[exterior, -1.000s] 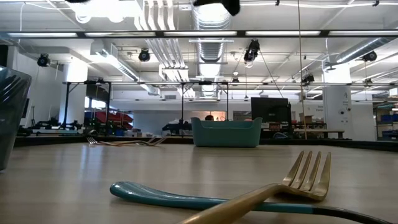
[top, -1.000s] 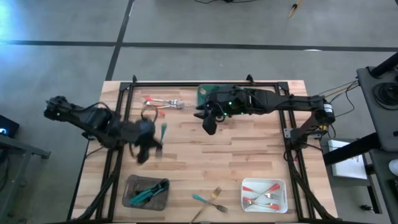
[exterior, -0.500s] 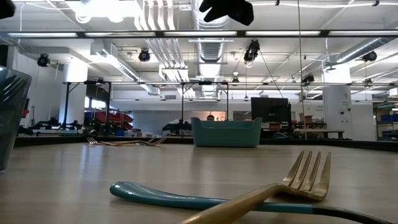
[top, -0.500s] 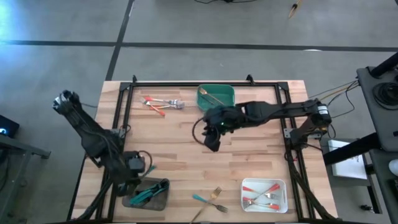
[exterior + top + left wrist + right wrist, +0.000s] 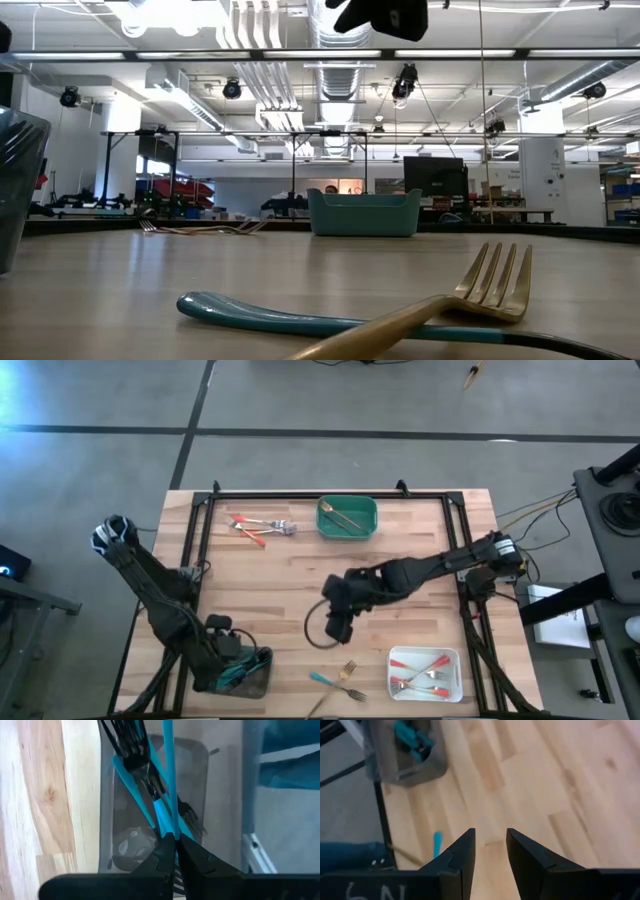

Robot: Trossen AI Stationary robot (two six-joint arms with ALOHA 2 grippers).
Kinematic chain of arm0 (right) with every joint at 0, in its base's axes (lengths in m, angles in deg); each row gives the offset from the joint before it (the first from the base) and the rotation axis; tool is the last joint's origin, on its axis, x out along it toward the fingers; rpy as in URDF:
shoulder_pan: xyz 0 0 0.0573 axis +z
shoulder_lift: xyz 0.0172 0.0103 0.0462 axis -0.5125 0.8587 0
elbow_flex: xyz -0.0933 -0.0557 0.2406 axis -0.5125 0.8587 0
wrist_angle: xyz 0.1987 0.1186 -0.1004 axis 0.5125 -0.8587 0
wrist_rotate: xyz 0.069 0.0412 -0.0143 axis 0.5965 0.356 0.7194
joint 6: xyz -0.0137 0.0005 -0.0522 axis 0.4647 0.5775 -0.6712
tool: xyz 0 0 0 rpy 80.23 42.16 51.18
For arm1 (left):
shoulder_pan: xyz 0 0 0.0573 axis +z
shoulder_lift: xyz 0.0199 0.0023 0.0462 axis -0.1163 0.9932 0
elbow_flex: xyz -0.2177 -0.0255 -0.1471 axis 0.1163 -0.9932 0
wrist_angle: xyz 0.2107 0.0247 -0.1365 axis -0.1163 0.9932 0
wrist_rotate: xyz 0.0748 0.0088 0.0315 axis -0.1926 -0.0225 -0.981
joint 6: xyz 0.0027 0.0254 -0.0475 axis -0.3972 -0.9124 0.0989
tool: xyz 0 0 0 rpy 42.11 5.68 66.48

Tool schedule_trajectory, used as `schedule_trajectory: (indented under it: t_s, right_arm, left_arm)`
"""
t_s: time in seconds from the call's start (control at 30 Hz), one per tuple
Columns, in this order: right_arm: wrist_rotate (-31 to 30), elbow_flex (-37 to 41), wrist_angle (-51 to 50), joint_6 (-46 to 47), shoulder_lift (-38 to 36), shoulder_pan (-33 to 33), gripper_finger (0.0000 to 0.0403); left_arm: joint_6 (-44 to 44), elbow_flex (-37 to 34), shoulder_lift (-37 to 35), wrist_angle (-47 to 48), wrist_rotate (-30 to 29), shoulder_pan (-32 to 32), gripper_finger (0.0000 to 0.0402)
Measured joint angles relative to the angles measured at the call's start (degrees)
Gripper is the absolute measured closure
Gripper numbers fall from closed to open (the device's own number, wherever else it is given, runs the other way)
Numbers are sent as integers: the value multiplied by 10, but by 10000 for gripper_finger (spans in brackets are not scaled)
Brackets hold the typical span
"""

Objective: Sort silverware by color (type)
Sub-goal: Put the blue fork into the black bin, then put the gold fork into the green bin

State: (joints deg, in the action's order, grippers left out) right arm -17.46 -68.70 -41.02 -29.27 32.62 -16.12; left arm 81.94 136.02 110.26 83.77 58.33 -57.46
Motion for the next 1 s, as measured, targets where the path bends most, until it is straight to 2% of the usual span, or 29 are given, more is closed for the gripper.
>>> schedule_trajectory:
  t_s: [0.3,0.6,0.77,1.0]
  right_arm:
    - [-5,1,2,35,1,40,304]
    - [-1,1,3,37,4,52,298]
    - [15,2,3,3,11,69,298]
    - [40,3,4,-165,73,101,313]
  left_arm:
    - [52,0,57,0,26,-3,391]
    - [0,0,78,-39,28,-7,303]
    - [-22,0,67,-34,-26,-7,265]
    - [-59,11,36,-18,-116,-6,258]
